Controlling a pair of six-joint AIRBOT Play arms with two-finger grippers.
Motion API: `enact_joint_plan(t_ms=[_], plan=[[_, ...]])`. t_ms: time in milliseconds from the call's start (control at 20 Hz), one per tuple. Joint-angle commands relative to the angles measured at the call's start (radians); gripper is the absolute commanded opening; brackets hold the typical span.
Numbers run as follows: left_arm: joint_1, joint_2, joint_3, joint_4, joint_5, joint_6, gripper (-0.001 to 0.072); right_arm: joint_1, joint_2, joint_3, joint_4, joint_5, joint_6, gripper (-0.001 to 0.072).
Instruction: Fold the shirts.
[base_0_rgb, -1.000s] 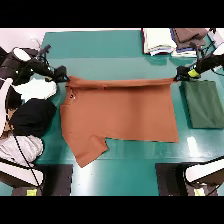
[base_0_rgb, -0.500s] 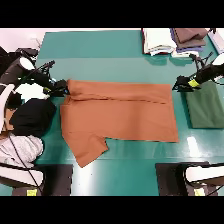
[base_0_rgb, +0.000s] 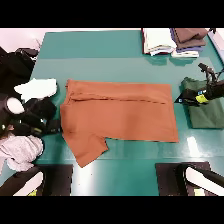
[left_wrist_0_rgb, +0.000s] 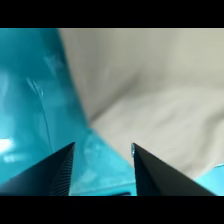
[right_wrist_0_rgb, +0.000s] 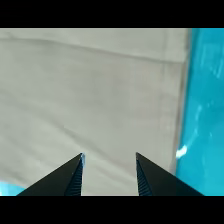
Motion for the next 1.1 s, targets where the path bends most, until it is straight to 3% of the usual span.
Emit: enact_joint_plan(t_ms=[0,250,400,450,500,800,1050], plan=[[0.001,0.091,-0.201,-0.065,0.071,-0.026,0.0421,-0.001,0.07,-0.048,0.036,-0.012,0.0,0.0363],[-0.021,0.091,-0.277,-0.324,0.217,0.084,0.042,-0.001,0.11,-0.048,0.036,-0.011,0.0,0.0362],[-0.129,0.091,-0.276,-0.329,0.245,0.06,0.0399,-0.002,0.12,-0.048,0.035,0.011,0.0,0.0363],[-0.145,0.091,-0.276,-0.33,0.242,0.046,0.0133,-0.007,0.12,-0.051,0.021,0.031,0.0,0.0362],[-0.145,0.091,-0.272,-0.328,0.232,0.05,0.0024,-0.021,0.123,-0.066,0.008,0.055,0.0,0.0363],[-0.146,0.092,-0.136,-0.277,0.154,0.053,0.0022,-0.219,0.168,-0.34,-0.211,0.128,0.001,0.0368],[-0.146,0.092,-0.117,-0.272,0.165,0.063,0.0023,-0.341,0.089,-0.542,-0.117,0.077,-0.028,0.0368]])
